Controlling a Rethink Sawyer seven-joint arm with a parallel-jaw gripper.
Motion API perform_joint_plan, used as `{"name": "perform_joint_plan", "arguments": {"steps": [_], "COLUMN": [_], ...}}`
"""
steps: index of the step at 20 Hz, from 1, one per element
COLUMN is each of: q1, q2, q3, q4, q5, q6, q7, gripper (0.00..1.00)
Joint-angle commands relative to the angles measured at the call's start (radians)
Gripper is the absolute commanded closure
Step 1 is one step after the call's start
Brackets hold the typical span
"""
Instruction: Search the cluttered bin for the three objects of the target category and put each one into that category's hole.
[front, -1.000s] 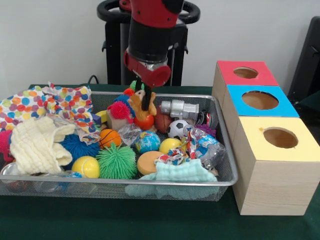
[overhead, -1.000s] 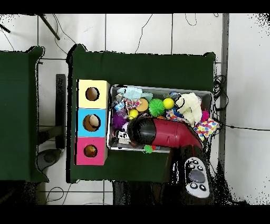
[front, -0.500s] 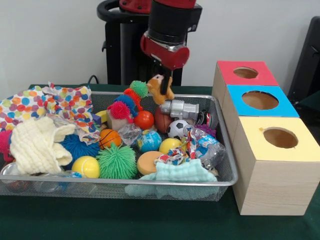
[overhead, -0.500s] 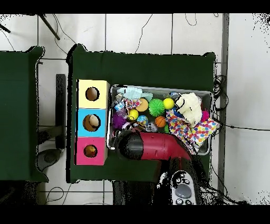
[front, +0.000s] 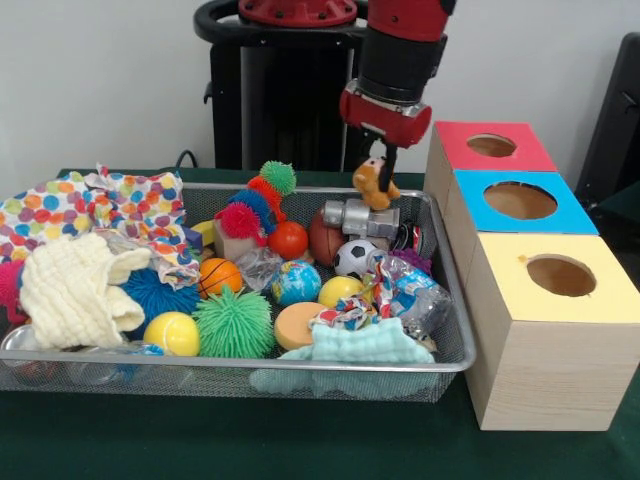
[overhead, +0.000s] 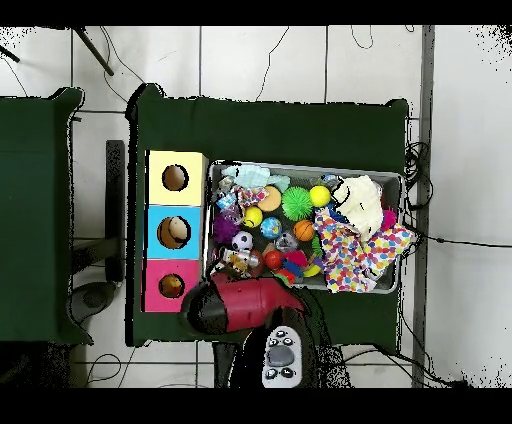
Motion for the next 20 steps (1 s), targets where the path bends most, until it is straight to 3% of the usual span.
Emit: {"name": "perform_joint_plan", "arguments": {"steps": [1, 4, 11, 20], "q1": [-0.012, -0.106, -0.214, -0.204], "q2": [-0.002, -0.093, -0.254, -0.352], "q3": [0.017, 0.083, 0.175, 0.191], "q4": [0.142, 0.165, 0.159, 0.145], "q5": [-0.013, 0.007, 0.065, 0.066], "q6": [-0.055, 0.025, 0.211, 0.320], "q7": [0.087, 0.010, -0.074, -0.076], "gripper": [1.00, 1.00, 1.00, 1.00]}}
